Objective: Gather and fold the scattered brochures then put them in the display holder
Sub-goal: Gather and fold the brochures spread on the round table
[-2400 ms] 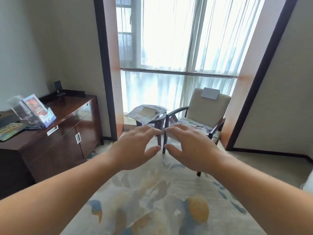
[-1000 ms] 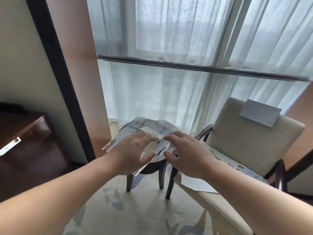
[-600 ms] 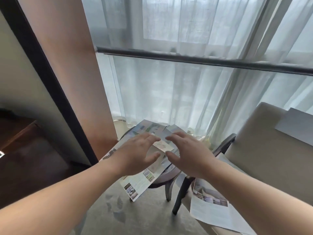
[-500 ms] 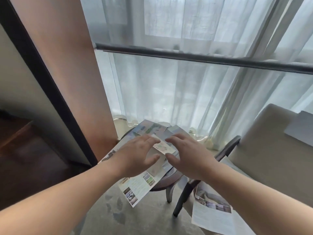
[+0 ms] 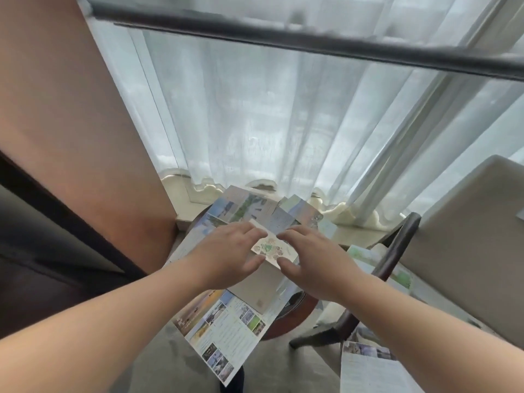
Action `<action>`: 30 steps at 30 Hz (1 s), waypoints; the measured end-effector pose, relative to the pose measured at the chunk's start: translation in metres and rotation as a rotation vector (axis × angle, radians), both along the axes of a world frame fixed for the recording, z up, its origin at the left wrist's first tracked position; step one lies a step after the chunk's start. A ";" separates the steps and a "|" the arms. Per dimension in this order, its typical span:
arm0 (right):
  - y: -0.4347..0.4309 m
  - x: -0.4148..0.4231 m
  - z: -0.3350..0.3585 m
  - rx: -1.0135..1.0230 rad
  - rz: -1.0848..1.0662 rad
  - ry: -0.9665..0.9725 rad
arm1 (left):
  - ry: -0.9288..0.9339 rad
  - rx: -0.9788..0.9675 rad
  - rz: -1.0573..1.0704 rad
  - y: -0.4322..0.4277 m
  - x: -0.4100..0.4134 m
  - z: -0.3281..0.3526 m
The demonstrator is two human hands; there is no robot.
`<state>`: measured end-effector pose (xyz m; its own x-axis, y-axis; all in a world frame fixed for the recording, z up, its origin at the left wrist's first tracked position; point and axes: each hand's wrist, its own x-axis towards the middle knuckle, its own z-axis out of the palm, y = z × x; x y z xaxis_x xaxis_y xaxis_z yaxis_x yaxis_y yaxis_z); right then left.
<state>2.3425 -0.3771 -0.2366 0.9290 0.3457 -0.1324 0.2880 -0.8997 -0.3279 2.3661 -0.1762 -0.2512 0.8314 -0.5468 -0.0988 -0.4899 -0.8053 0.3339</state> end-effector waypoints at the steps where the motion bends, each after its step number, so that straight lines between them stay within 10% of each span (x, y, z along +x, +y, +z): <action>1: 0.001 0.007 -0.006 0.003 -0.011 0.011 | 0.015 0.005 -0.006 0.001 0.008 -0.007; 30: -0.011 0.102 -0.224 0.038 0.015 0.402 | 0.191 0.317 -0.213 -0.026 0.112 -0.251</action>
<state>2.4449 -0.3885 -0.4606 0.8006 0.3704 -0.4711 0.1429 -0.8814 -0.4502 2.4784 -0.2019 -0.5020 0.6536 -0.6221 -0.4310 -0.6100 -0.7701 0.1865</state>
